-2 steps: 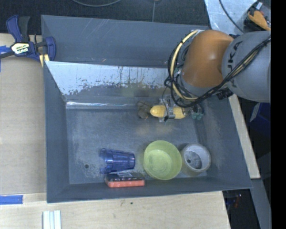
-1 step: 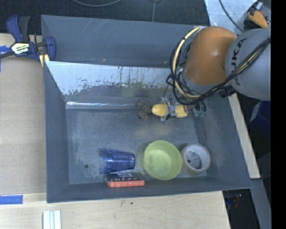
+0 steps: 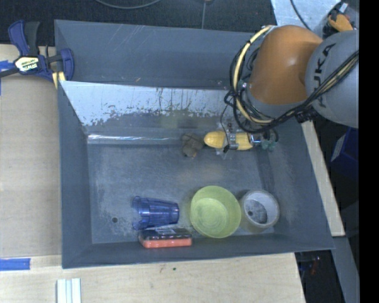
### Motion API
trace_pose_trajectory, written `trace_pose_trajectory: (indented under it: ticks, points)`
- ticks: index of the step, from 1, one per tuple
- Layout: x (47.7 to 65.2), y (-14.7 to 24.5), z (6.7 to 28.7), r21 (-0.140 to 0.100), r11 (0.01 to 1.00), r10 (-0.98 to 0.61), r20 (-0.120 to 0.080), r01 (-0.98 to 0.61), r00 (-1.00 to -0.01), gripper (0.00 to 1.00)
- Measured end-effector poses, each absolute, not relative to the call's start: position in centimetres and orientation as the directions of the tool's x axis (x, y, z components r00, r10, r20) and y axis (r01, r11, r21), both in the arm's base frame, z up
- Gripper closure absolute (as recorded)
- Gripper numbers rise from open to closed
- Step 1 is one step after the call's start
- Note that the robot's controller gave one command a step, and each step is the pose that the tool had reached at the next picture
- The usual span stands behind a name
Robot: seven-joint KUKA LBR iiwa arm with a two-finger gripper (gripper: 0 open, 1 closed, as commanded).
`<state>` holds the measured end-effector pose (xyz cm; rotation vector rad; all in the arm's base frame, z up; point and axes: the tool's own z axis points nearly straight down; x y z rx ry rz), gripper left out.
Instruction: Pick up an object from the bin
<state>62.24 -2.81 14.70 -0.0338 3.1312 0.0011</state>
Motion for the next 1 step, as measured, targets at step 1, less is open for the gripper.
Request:
trace_pose_trajectory:
  ticks: [1]
  points:
    - [62.33,-2.81,16.38,0.000,1.000,-0.021,-0.015,-0.021,-1.000,1.00]
